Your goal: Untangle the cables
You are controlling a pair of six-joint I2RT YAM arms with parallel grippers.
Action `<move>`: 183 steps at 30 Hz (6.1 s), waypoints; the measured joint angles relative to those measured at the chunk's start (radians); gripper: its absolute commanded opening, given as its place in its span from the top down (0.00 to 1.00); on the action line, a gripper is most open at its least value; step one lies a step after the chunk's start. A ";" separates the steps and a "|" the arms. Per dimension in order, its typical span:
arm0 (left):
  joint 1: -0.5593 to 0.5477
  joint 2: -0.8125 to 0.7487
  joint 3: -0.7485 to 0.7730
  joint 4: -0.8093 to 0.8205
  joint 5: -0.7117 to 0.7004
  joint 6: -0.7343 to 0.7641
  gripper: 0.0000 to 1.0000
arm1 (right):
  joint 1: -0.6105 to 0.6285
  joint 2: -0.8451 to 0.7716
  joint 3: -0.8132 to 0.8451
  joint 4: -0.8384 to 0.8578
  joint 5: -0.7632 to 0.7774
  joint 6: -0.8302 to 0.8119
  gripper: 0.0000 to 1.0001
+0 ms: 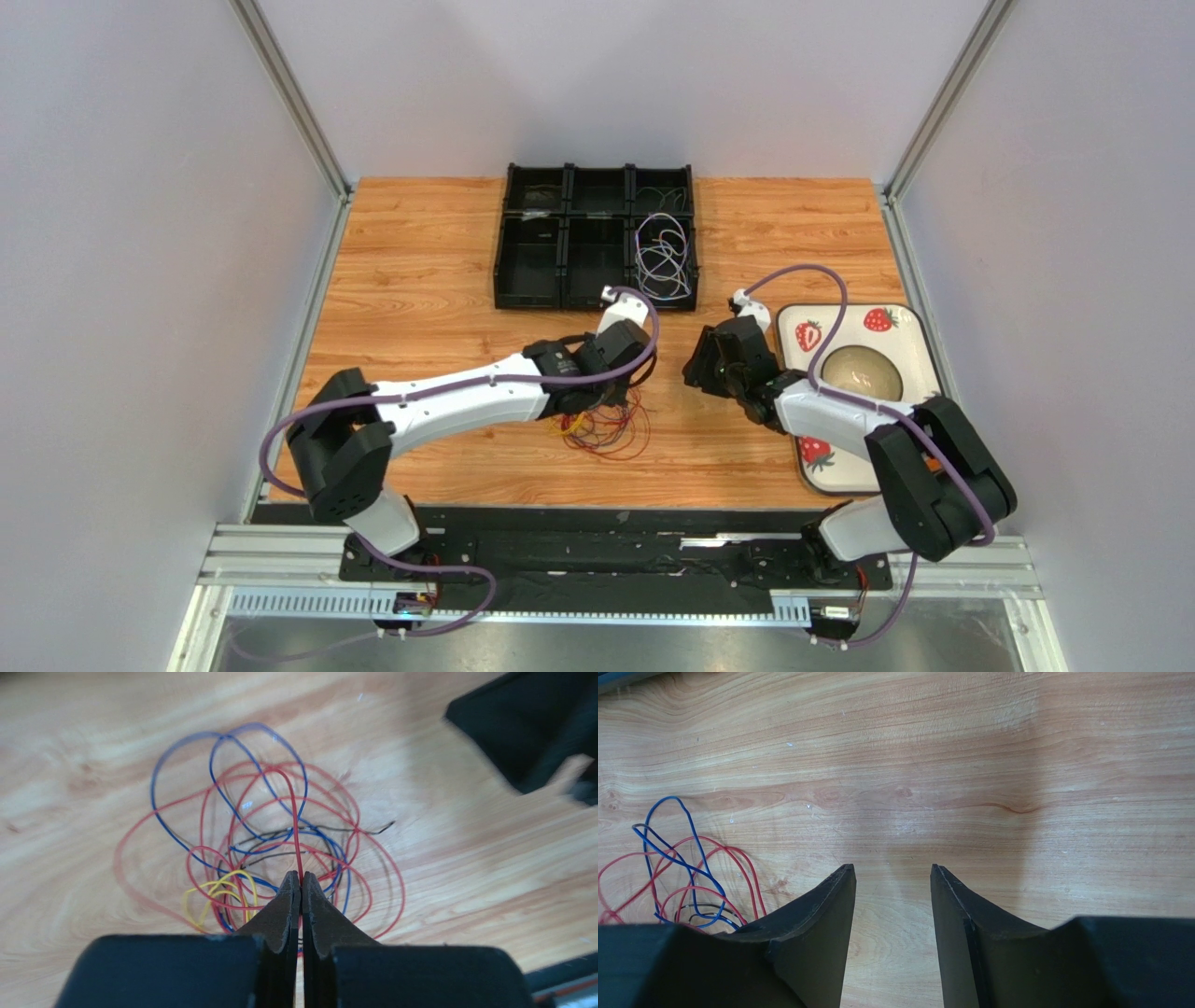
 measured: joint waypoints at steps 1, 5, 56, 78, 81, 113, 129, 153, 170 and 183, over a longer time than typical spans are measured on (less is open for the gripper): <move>0.000 -0.014 0.033 -0.034 0.000 0.009 1.00 | 0.000 0.002 0.000 0.000 0.000 0.000 0.53; 0.000 -0.119 0.206 -0.144 -0.012 0.065 1.00 | 0.000 0.007 0.000 0.000 -0.002 0.000 0.53; 0.337 0.126 0.150 -0.052 0.084 0.256 0.40 | 0.000 0.022 0.006 0.000 -0.015 0.000 0.53; 0.409 0.333 0.248 -0.044 0.325 0.425 0.52 | 0.000 0.037 0.024 -0.001 -0.018 0.000 0.53; 0.414 0.341 0.249 -0.057 0.332 0.425 0.55 | 0.000 0.038 0.024 -0.001 -0.018 0.000 0.53; 0.397 0.061 0.538 -0.354 0.254 0.379 1.00 | 0.000 0.040 0.024 -0.003 -0.018 0.000 0.53; 0.240 -0.153 1.008 -0.593 0.064 0.378 1.00 | 0.000 0.040 0.024 -0.003 -0.018 0.000 0.54; 0.228 -0.280 1.092 0.192 0.103 0.726 1.00 | 0.000 0.040 0.024 -0.003 -0.021 0.000 0.54; 0.335 0.114 1.370 0.494 0.000 0.948 1.00 | 0.000 0.041 0.024 -0.003 -0.023 -0.001 0.54; 0.422 0.206 1.437 0.797 0.066 0.901 1.00 | 0.000 0.047 0.025 -0.003 -0.027 -0.001 0.54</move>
